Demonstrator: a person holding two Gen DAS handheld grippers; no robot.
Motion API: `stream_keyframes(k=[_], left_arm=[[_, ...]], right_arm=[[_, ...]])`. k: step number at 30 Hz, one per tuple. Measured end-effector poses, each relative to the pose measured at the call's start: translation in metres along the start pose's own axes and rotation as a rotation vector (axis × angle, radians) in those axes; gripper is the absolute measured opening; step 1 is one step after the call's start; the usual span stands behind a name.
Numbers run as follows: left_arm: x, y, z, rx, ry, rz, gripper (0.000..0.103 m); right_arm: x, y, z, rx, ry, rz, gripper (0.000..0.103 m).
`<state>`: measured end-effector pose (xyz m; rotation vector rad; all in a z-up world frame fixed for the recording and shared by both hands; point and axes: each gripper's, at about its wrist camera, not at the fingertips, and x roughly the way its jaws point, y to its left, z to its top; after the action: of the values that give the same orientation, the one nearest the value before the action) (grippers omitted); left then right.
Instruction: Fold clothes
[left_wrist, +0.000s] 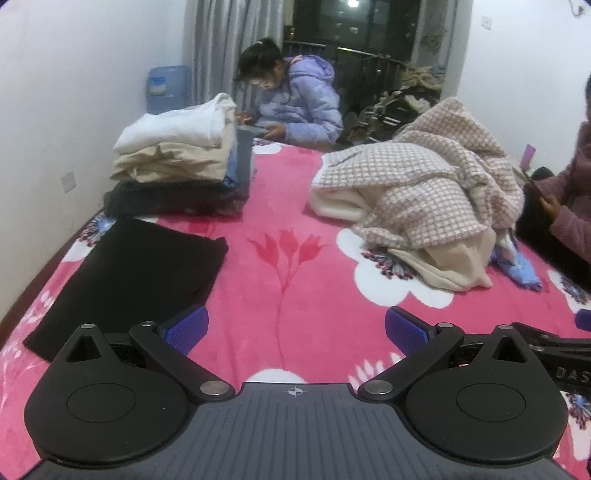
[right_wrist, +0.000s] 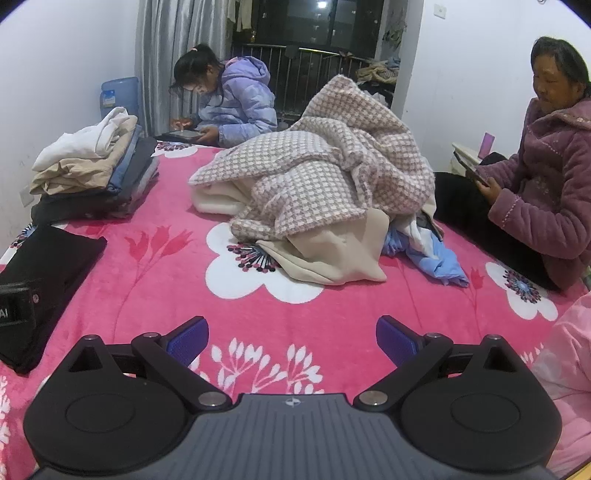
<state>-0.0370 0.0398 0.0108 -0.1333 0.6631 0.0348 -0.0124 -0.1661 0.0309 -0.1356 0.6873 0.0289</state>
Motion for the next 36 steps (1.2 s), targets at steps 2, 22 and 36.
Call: stream_keyframes(k=[2, 22, 36], left_arm=[[0.0006, -0.0010, -0.0013, 0.003, 0.005, 0.008, 0.103], [0.0012, 0.0014, -0.0022, 0.006, 0.015, 0.081, 0.103], [0.0004, 0.0024, -0.0003, 0.004, 0.009, 0.101, 0.103]], right_arm=[[-0.0003, 0.0010, 0.0000, -0.003, -0.001, -0.001, 0.100], [-0.0049, 0.0059, 0.0044, -0.004, -0.003, -0.017, 0.100], [-0.0050, 0.0076, 0.0033, -0.008, -0.005, -0.013, 0.100]])
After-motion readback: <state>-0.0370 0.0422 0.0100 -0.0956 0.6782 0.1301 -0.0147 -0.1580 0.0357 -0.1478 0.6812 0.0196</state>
